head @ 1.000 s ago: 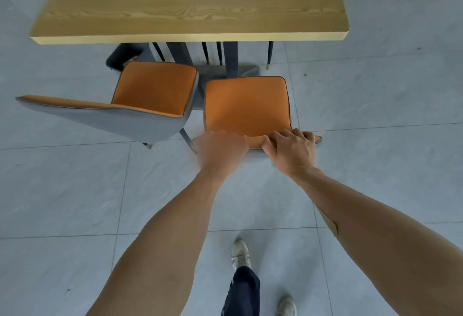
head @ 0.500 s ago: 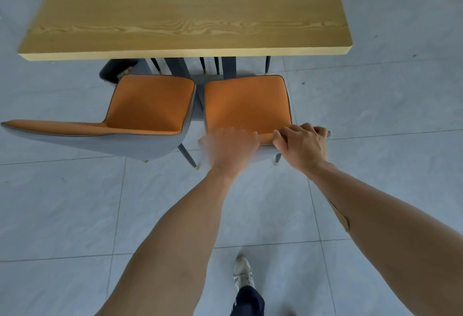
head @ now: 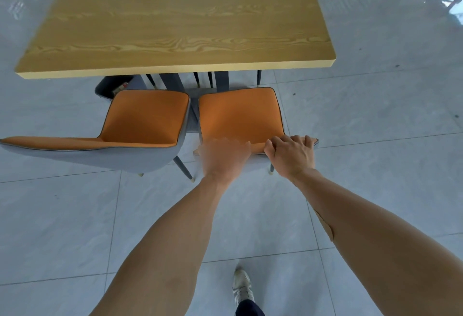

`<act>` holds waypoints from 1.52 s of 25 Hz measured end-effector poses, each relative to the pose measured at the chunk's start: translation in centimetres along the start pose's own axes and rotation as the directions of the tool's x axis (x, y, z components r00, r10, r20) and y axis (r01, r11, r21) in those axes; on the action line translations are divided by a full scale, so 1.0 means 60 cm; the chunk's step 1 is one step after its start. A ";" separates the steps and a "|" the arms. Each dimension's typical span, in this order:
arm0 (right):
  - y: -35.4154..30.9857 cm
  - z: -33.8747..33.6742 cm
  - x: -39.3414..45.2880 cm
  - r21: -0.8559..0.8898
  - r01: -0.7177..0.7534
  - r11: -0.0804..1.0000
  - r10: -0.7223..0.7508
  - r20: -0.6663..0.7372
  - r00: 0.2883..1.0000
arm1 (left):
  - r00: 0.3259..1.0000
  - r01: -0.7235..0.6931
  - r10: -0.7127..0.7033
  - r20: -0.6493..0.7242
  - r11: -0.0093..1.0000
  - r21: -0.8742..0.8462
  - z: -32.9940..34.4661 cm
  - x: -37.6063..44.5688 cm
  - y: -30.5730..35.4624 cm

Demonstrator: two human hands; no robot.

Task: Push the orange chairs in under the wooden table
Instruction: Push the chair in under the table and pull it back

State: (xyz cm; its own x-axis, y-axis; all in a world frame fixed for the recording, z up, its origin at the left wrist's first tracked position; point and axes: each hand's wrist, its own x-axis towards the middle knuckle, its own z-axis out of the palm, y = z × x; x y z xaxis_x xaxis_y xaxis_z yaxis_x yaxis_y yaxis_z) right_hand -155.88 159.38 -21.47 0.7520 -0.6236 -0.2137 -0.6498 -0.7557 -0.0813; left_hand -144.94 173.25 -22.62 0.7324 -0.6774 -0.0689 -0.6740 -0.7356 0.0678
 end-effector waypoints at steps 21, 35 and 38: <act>0.020 -0.107 -0.166 0.032 0.079 0.996 -0.084 0.228 0.970 | 0.940 -0.062 0.108 0.322 0.987 -0.151 -0.106 -0.131 0.006; 0.099 -0.156 -0.212 -0.015 0.263 0.965 -0.258 0.143 0.955 | 0.936 0.142 -0.082 0.342 0.978 -0.154 -0.153 -0.203 0.052; 0.094 -0.157 -0.203 -0.042 0.297 0.954 -0.289 0.131 0.948 | 0.939 0.153 -0.099 0.329 0.978 -0.144 -0.156 -0.201 0.052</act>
State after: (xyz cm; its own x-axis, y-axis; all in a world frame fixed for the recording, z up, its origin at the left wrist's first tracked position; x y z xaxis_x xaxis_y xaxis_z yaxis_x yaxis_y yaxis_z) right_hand -167.65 160.82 -10.12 0.8865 -0.3462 -0.3070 -0.3918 -0.9146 -0.1002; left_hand -154.98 179.14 -12.27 0.7225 -0.5648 -0.3988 -0.5330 -0.8224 0.1989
